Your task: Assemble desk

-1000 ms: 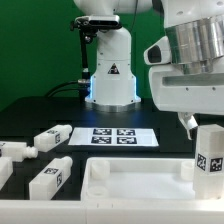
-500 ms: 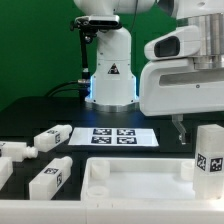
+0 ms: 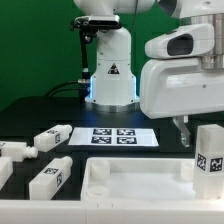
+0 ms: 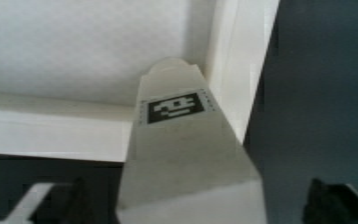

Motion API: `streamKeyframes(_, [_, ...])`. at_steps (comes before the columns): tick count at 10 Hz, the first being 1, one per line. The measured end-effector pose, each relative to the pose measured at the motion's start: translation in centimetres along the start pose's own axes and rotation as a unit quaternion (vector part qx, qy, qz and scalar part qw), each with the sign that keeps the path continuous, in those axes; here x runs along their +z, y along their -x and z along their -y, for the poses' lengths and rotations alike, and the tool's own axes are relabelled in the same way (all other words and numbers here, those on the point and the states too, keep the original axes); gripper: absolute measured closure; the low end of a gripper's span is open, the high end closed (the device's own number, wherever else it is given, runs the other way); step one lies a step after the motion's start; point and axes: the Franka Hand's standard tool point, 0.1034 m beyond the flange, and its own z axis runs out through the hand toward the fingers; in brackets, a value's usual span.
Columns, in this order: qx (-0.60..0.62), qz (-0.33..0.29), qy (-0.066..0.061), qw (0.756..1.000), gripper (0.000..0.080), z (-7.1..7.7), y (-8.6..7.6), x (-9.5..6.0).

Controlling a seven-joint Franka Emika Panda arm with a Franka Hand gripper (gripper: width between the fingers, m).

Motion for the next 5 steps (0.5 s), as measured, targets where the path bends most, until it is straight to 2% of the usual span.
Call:
streamKeyframes(1, [0.007, 0.000, 0.000, 1.000, 0.0280, -0.02, 0.00, 0.01])
streamKeyframes(2, [0.044, 0.000, 0.000, 0.999, 0.0419, 0.01, 0.01, 0.03])
streamKeyframes(3, [0.079, 0.000, 0.001, 0.997, 0.0511, -0.24, 0.02, 0.04])
streamKeyframes(5, [0.179, -0.001, 0.005, 0.984, 0.0511, -0.31, -0.02, 0.00])
